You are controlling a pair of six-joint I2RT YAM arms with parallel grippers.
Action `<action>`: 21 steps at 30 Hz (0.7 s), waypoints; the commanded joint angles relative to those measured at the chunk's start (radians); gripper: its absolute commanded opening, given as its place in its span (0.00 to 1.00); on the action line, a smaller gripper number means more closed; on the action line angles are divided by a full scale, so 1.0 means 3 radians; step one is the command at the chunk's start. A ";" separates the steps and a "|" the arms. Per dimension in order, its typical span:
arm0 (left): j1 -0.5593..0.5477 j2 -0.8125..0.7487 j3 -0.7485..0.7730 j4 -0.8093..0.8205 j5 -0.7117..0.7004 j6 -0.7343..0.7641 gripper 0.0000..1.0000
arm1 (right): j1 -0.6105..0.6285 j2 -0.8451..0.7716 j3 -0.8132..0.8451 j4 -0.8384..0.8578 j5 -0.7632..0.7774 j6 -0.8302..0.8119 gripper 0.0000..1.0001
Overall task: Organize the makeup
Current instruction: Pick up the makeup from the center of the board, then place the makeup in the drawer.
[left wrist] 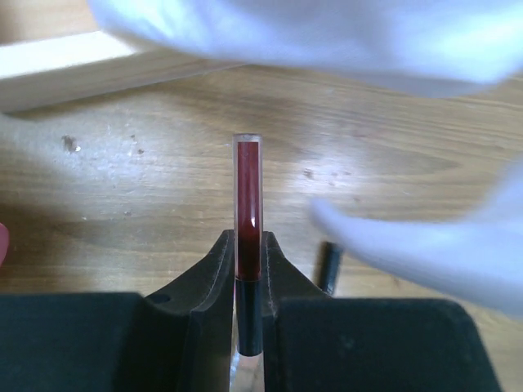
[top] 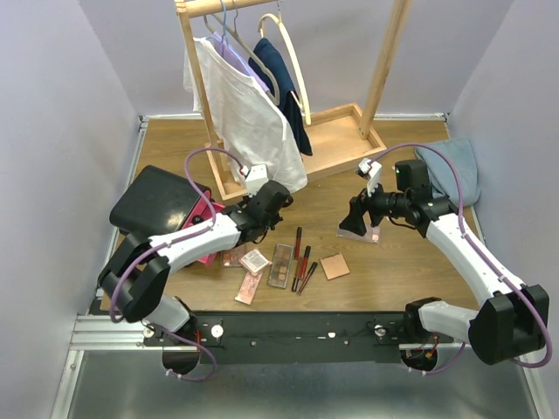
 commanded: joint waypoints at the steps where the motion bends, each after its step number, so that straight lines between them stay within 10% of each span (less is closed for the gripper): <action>1: 0.0011 -0.0347 -0.0118 -0.0072 0.0364 0.0427 0.00 | -0.0027 0.0007 -0.0036 0.0020 -0.0052 -0.0015 0.91; 21: -0.0030 -0.1958 -0.0512 -0.0957 0.1372 0.0837 0.00 | -0.0032 0.0069 -0.0031 0.0015 -0.0067 -0.0030 0.91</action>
